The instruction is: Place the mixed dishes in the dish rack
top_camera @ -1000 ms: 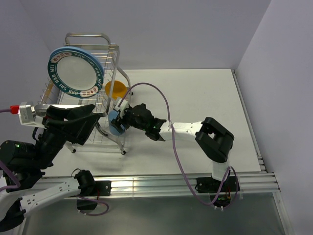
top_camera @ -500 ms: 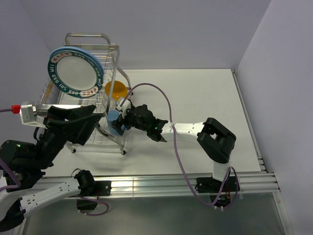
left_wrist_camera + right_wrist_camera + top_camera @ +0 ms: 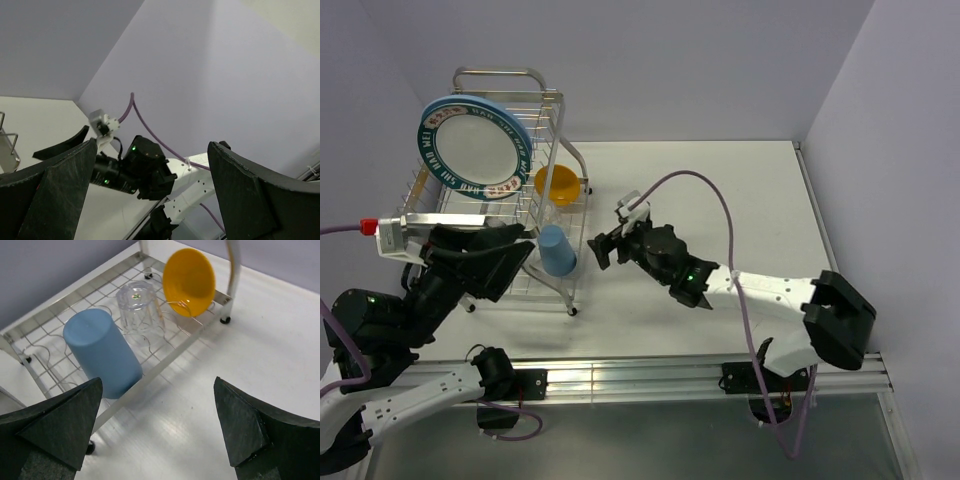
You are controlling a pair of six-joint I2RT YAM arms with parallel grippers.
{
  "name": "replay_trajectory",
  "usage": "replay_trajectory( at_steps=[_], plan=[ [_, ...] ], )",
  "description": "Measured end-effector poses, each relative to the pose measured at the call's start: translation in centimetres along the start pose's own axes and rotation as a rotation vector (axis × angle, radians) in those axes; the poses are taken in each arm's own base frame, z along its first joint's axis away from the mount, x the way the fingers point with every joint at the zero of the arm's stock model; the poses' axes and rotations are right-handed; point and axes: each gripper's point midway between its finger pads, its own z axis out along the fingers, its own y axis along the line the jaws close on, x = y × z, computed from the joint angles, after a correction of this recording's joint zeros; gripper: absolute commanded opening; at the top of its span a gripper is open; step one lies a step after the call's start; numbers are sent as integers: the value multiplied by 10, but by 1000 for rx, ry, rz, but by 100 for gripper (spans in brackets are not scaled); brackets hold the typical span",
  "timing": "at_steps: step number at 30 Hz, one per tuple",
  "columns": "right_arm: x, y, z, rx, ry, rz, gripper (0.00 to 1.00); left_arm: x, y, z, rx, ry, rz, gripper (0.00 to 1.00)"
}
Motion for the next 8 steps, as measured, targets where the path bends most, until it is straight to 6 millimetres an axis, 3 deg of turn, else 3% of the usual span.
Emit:
replay_trajectory(
  at_steps=[4,8],
  plan=[
    [4,-14,-30,69,19,139,100,8,9,-11,-9,10,-32,99],
    [38,-16,-67,56,69,272,100,19,20,-26,-18,19,-64,99]
  ],
)
